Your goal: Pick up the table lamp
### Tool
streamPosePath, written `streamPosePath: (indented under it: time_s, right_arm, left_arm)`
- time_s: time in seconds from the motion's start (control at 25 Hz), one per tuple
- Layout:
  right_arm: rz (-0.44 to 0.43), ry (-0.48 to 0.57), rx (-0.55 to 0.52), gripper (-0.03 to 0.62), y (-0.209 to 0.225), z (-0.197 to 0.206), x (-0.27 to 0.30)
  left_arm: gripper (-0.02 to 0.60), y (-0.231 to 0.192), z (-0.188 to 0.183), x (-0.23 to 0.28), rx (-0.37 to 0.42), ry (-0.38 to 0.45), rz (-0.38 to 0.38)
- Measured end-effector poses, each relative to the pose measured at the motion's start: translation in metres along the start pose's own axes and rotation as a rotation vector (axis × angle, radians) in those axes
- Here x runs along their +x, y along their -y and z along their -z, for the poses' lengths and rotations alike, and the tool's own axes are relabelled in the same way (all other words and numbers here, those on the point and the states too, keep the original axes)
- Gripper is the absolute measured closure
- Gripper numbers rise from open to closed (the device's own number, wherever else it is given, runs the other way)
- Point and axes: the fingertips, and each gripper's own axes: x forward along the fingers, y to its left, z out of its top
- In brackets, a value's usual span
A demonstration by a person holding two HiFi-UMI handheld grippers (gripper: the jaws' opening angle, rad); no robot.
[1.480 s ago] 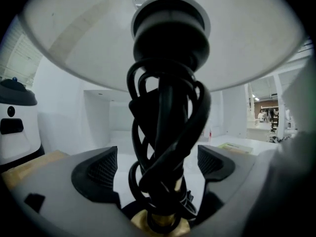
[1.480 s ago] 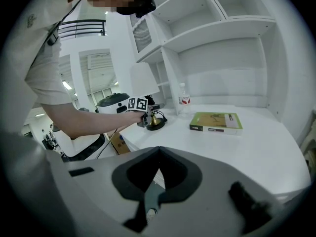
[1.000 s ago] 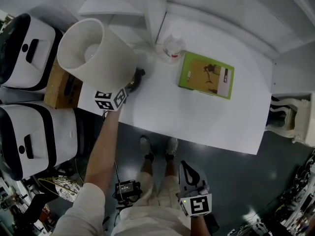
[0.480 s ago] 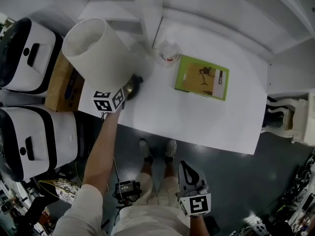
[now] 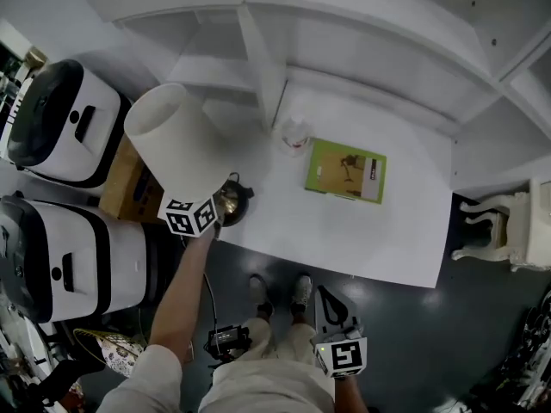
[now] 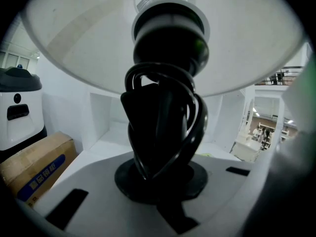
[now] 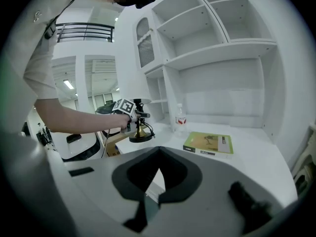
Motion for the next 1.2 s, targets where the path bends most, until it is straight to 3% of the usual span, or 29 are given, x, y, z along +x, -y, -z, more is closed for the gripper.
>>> streamPosePath:
  time_s: [0.4, 0.64, 1.2]
  right_arm:
    - [-0.023, 0.093, -0.08, 0.583, -0.013, -0.055, -0.023]
    - [-0.052, 0.159, -0.155, 0.583, -0.018, -0.087, -0.031]
    - [-0.237, 0.204, -0.114, 0.583, -0.068, -0.108, -0.033]
  left_arm:
    - [0.555, 0.048, -0.065, -0.08, -0.046, 0.067, 0.057]
    - [0.555, 0.086, -0.079, -0.142, -0.079, 0.103, 0.129]
    - [0.555, 0.164, -0.025, -0.252, -0.081, 0.118, 0.202]
